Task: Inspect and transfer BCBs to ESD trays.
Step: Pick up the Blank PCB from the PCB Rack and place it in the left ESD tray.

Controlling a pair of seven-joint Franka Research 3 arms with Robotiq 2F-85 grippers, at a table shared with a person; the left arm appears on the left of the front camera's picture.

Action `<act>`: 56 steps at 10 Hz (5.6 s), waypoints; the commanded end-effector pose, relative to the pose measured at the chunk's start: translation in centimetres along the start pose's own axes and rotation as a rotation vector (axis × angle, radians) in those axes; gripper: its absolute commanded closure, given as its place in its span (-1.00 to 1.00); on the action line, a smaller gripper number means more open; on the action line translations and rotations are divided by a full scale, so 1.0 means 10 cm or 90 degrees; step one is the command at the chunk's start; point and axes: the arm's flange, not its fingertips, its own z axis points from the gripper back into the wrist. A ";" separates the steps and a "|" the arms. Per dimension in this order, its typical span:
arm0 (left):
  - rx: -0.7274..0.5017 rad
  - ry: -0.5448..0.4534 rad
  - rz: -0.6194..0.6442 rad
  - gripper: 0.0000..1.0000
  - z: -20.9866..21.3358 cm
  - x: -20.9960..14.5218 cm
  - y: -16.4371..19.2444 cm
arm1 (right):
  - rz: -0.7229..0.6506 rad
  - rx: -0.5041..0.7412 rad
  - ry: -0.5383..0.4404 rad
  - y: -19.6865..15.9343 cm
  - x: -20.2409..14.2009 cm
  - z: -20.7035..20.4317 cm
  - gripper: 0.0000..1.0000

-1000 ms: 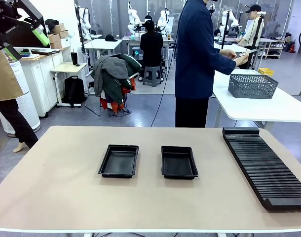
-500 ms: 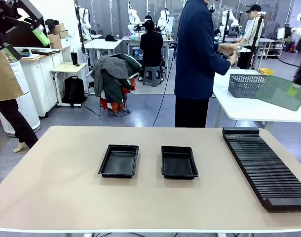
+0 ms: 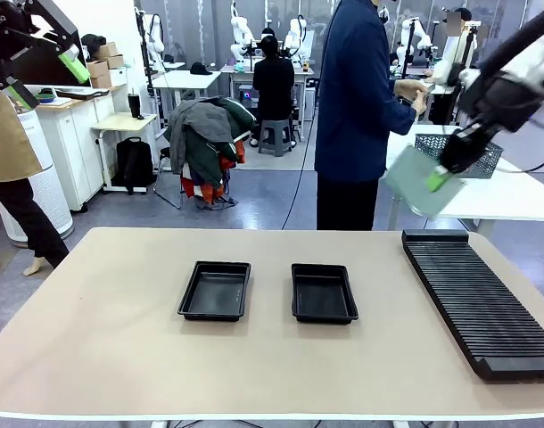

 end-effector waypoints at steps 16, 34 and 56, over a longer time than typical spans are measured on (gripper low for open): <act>0.000 -0.002 0.001 -1.00 0.00 -0.01 0.01 | -0.429 0.213 -0.131 0.82 1.53 -3.76 0.96; 0.000 -0.002 0.001 -1.00 0.00 -0.01 0.01 | -0.498 0.200 -0.077 0.67 1.39 -4.48 0.96; 0.000 -0.002 0.001 -1.00 0.00 -0.01 0.01 | -0.484 -0.207 0.098 1.35 2.05 -3.83 -1.00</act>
